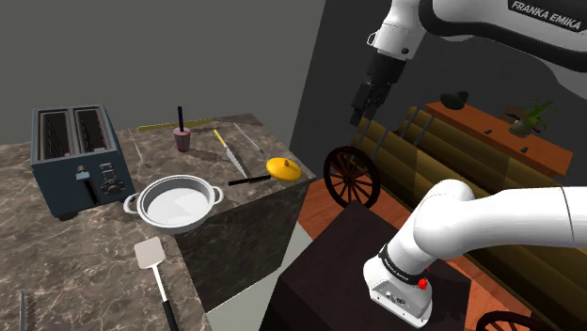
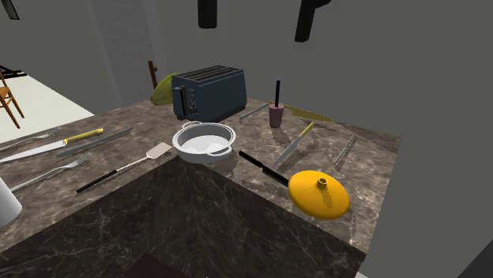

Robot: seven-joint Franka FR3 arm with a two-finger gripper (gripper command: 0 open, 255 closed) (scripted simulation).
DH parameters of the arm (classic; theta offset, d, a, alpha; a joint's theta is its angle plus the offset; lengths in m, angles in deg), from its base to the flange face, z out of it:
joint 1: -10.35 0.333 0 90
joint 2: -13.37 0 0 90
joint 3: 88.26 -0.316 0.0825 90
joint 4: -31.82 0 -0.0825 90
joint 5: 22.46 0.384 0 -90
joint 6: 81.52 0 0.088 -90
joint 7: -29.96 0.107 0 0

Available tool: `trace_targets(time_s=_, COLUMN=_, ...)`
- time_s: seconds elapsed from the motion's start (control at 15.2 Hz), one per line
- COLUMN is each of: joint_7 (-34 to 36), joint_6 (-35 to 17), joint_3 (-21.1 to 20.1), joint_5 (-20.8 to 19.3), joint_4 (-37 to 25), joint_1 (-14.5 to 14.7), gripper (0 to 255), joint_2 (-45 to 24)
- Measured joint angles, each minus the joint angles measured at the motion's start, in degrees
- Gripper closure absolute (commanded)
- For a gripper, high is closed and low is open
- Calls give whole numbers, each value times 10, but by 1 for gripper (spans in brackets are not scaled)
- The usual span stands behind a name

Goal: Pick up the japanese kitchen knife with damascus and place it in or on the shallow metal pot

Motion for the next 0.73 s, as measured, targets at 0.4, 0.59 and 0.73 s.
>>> trace_targets(time_s=0.4, joint_7=-96, joint_6=-81, joint_3=43, joint_5=-15, joint_4=43, joint_1=20, gripper=0, joint_2=-33)
trace_targets(time_s=0.59, joint_7=-165, joint_6=-144, joint_3=71, joint_5=-18, joint_4=70, joint_1=38, gripper=0, joint_2=-65)
trace_targets(time_s=0.73, joint_7=-214, joint_6=-182, joint_3=92, joint_5=-19, joint_4=71, joint_1=51, gripper=0, joint_2=-101)
